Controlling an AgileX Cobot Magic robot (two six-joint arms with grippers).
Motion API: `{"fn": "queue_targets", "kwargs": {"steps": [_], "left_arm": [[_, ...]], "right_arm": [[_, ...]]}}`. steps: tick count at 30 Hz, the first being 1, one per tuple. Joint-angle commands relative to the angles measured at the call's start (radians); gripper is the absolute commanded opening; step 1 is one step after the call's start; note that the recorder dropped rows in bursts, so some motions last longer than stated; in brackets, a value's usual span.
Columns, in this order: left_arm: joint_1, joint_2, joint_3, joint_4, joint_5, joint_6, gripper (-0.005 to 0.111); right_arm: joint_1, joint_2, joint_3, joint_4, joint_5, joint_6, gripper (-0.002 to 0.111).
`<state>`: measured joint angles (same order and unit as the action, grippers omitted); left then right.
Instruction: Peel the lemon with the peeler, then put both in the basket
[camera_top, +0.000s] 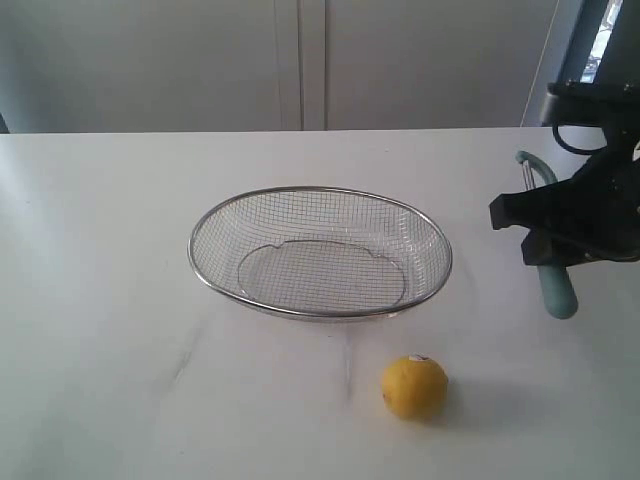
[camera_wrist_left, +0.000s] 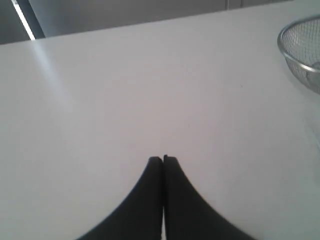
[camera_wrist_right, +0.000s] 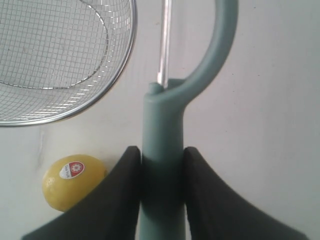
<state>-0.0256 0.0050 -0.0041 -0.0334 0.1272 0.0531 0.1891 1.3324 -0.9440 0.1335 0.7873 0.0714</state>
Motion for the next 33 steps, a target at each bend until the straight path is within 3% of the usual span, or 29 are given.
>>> {"fn": "queue_targets", "kwargs": {"steps": [1,9,33], "left_arm": [[0.002,-0.005,0.004,-0.003,-0.143,0.001,0.000],[0.002,-0.005,0.004,-0.003,-0.299,0.001,0.000],[0.002,-0.005,0.004,-0.003,-0.310,-0.004,0.000]], "right_arm": [[0.001,-0.008,0.004,-0.001,-0.003,0.005,0.000],[0.001,-0.008,0.004,-0.001,-0.003,0.005,0.000],[0.001,-0.008,0.004,-0.001,-0.003,0.005,0.000]]}}
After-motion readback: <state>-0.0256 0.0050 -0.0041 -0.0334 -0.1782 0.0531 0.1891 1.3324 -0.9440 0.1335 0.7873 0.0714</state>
